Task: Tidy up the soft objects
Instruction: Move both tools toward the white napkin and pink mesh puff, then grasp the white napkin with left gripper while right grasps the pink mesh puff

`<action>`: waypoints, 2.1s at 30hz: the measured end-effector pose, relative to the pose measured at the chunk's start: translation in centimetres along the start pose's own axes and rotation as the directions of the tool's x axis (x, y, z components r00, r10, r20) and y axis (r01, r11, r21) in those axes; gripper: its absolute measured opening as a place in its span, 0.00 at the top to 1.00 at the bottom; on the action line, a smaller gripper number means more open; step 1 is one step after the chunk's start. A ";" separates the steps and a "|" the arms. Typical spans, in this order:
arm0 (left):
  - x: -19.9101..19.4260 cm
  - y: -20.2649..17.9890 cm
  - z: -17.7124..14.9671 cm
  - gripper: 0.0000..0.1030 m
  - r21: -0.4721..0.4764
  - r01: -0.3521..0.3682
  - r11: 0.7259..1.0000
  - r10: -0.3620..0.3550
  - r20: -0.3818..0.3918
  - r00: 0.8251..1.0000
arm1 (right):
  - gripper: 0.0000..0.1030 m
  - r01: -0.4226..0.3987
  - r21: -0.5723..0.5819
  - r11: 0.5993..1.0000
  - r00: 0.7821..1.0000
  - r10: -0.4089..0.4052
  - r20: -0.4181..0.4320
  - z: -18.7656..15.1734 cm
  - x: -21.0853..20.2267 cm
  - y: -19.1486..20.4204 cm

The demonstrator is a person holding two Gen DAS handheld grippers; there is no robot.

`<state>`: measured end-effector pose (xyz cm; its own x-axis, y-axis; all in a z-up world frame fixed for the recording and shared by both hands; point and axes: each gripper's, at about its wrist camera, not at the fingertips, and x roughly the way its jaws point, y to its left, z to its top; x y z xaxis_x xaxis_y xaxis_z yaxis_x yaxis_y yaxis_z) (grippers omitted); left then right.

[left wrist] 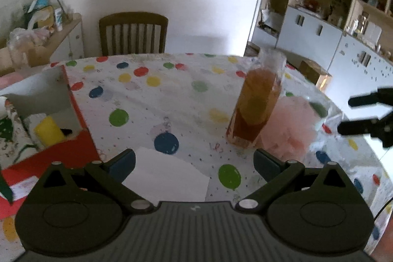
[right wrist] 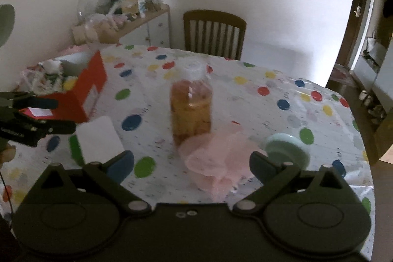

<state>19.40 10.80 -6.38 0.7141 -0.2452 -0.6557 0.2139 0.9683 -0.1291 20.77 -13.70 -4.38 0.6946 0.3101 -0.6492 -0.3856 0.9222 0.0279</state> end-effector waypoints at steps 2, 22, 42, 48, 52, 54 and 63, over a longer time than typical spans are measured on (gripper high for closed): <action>1.0 -0.4 -0.8 0.00 0.011 -0.009 1.000 0.009 -0.014 1.000 | 0.03 0.017 -0.011 1.000 1.000 -0.017 -0.003 -0.3 0.7 -0.5; 7.3 -1.5 -6.6 0.01 0.293 -0.148 0.945 0.178 -0.080 0.981 | 0.05 0.030 0.065 0.997 0.990 -0.020 -0.143 -1.1 9.2 -2.6; 7.4 1.3 -3.9 0.63 0.141 -0.146 0.979 0.155 -0.051 0.987 | 0.54 0.131 0.145 0.981 0.977 -0.103 -0.185 -1.4 11.8 -4.3; 7.1 0.9 -3.4 0.88 0.121 -0.113 0.986 0.119 -0.050 0.992 | 0.72 0.145 0.119 0.982 0.978 -0.124 -0.168 -1.3 11.3 -3.9; 6.7 1.2 -3.1 0.93 0.081 -0.096 0.992 0.100 -0.045 0.994 | 0.80 0.152 0.094 0.984 0.978 -0.136 -0.156 -1.4 10.7 -3.4; 6.2 1.5 -2.9 0.94 0.055 -0.088 0.995 0.091 -0.038 0.995 | 0.83 0.151 0.096 0.984 0.980 -0.136 -0.146 -1.5 10.2 -3.4; 3.3 2.9 -1.7 0.95 -0.055 -0.061 0.997 0.061 -0.008 0.998 | 0.87 0.090 0.144 0.986 0.993 -0.078 -0.088 -1.8 5.6 -3.1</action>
<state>21.22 12.88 -10.22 0.7206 -0.1853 -0.6681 0.1330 0.9827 -0.1291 24.74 -15.23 -9.52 0.6665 0.2161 -0.7135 -0.2303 0.9699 0.0786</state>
